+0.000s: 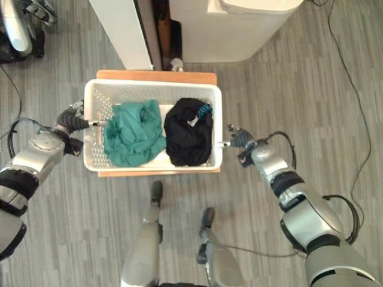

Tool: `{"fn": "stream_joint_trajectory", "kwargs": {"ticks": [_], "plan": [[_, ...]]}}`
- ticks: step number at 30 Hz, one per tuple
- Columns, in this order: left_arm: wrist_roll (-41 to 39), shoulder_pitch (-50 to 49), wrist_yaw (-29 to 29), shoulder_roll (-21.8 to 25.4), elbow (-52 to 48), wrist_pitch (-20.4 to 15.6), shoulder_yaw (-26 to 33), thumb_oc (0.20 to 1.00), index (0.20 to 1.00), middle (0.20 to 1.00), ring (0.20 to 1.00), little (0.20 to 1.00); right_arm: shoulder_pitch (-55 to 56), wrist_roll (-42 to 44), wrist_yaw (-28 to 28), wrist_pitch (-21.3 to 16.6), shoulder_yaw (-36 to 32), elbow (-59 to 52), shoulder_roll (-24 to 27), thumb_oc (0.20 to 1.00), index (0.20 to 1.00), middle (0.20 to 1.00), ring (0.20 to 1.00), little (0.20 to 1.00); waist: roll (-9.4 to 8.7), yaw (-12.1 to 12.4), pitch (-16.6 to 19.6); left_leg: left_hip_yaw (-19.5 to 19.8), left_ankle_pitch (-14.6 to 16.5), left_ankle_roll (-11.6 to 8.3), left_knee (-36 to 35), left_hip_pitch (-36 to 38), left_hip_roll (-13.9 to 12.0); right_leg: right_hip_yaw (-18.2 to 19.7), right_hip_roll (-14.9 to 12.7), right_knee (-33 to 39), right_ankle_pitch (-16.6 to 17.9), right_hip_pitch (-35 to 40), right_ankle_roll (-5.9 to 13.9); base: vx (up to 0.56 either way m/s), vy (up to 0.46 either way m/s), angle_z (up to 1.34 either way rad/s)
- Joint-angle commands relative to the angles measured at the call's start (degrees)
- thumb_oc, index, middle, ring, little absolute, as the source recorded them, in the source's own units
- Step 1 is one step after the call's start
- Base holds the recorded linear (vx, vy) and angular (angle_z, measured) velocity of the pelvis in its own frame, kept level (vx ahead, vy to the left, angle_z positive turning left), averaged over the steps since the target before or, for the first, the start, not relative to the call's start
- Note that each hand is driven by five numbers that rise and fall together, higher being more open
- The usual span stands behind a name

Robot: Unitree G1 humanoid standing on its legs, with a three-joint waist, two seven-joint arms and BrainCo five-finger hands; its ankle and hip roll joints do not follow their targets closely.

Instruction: Grab the laundry basket,head to the washer,open it,put in the laundry and shut it.

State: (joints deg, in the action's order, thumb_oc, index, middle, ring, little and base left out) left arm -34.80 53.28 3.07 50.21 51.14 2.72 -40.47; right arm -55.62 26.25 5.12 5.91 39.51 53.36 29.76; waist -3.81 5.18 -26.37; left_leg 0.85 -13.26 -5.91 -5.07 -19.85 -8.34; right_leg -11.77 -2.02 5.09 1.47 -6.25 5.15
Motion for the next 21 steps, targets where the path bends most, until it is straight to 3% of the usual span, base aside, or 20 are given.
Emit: {"fn": "stream_joint_trajectory", "kwargs": {"ticks": [1, 11, 12, 13, 14, 15, 18, 19, 21], "plan": [[5.6, 8.2, -1.2, -2.7, 11.9, -0.1, -1.0, 1.0, 1.0, 1.0, 1.0, 1.0, -4.7, -0.2, -1.8, -0.5, 1.1, 4.4, 1.4, 1.0, 1.0, 1.0, 1.0, 1.0, -0.34, -0.5, -0.1, -1.0, 5.1, 0.54, 4.2, 1.3, -1.1, -0.7, -5.0, -1.6, 3.4, -5.4, 2.97, 0.0, 0.0, 0.0], [9.9, 16.5, -2.5, -9.5, 25.1, 0.0, -5.2, 1.0, 1.0, 1.0, 1.0, 1.0, -8.9, 3.2, -1.1, -0.6, 3.3, 15.0, -5.3, 1.0, 1.0, 1.0, 1.0, 1.0, -1.31, -0.2, -1.6, -0.7, 4.8, 0.44, 4.7, -0.4, -1.4, -1.0, -4.4, -1.6, 3.6, -6.9, 2.86, 0.0, 0.0, 0.0], [10.0, 17.0, -2.5, -10.4, 26.2, 0.2, -5.5, 0.777, 0.777, 0.777, 0.777, 0.777, -9.5, 3.4, -1.1, -0.2, 3.6, 16.7, -6.3, 1.0, 1.0, 1.0, 1.0, 1.0, -1.45, -0.1, -1.7, -0.5, 4.7, 0.44, 4.5, -0.6, -1.5, -1.1, -4.3, -1.6, 3.6, -7.1, 2.81, 0.0, 0.0, 0.0], [10.0, 17.3, -2.5, -11.0, 26.9, 0.3, -5.4, 0.664, 0.664, 0.664, 0.664, 0.664, -9.8, 3.8, -1.1, 0.0, 3.6, 17.9, -6.9, 1.0, 1.0, 1.0, 1.0, 1.0, -1.52, -0.1, -1.8, -0.5, 4.5, 0.4, 4.3, -0.7, -1.5, -1.1, -4.3, -1.6, 3.6, -7.3, 2.77, 0.0, 0.0, 0.0], [10.0, 17.7, -2.6, -11.6, 27.7, 0.4, -5.5, 0.247, 0.247, 0.247, 0.247, 0.247, -10.2, 4.0, -1.0, 0.1, 3.6, 19.6, -7.5, 1.0, 1.0, 1.0, 1.0, 1.0, -1.52, -0.1, -1.8, -0.4, 4.4, 0.4, 4.1, -0.8, -1.4, -1.1, -4.3, -1.5, 3.6, -7.4, 2.74, 0.0, 0.0, 0.0], [10.3, 18.0, -2.7, -12.5, 28.3, 0.5, -5.6, 0.2, 0.2, 0.2, 0.2, 0.2, -10.6, 3.7, -0.8, 0.5, 4.0, 21.1, -8.2, 1.0, 1.0, 1.0, 1.0, 1.0, -1.6, 0.0, -1.9, -0.3, 4.2, 0.39, 3.8, -1.0, -1.4, -1.2, -4.2, -1.5, 3.6, -7.5, 2.72, 0.0, 0.0, 0.0], [12.4, 18.1, -3.3, -14.0, 29.3, 0.8, -6.6, 0.2, 0.2, 0.2, 0.2, 0.2, -11.3, 2.3, -0.5, 1.1, 4.7, 24.7, -9.8, 1.0, 1.0, 1.0, 1.0, 1.0, -1.73, 0.0, -2.0, -0.4, 3.8, 0.37, 3.0, -1.0, -1.3, -1.3, -4.1, -1.4, 3.6, -7.8, 2.66, 0.0, 0.0, 0.0], [13.9, 18.2, -3.5, -14.5, 29.5, 1.0, -7.2, 0.2, 0.2, 0.2, 0.2, 0.2, -11.3, 1.5, -0.4, 1.3, 4.8, 25.7, -10.4, 0.567, 0.567, 0.567, 0.567, 0.567, -1.72, -0.1, -1.9, -0.2, 3.6, 0.39, 2.8, -1.4, -1.2, -1.5, -4.1, -1.4, 3.6, -8.0, 2.66, 0.0, 0.0, 0.0], [16.8, 18.0, -3.9, -15.0, 29.3, 0.8, -8.2, 0.2, 0.2, 0.2, 0.2, 0.2, -11.1, 0.9, -0.4, 1.2, 4.9, 26.6, -11.0, 0.2, 0.2, 0.2, 0.2, 0.2, -1.74, -0.1, -1.8, -0.1, 3.4, 0.42, 2.3, -1.6, -1.1, -1.6, -4.1, -1.4, 3.6, -8.2, 2.71, 0.0, 0.0, 0.0]]}}
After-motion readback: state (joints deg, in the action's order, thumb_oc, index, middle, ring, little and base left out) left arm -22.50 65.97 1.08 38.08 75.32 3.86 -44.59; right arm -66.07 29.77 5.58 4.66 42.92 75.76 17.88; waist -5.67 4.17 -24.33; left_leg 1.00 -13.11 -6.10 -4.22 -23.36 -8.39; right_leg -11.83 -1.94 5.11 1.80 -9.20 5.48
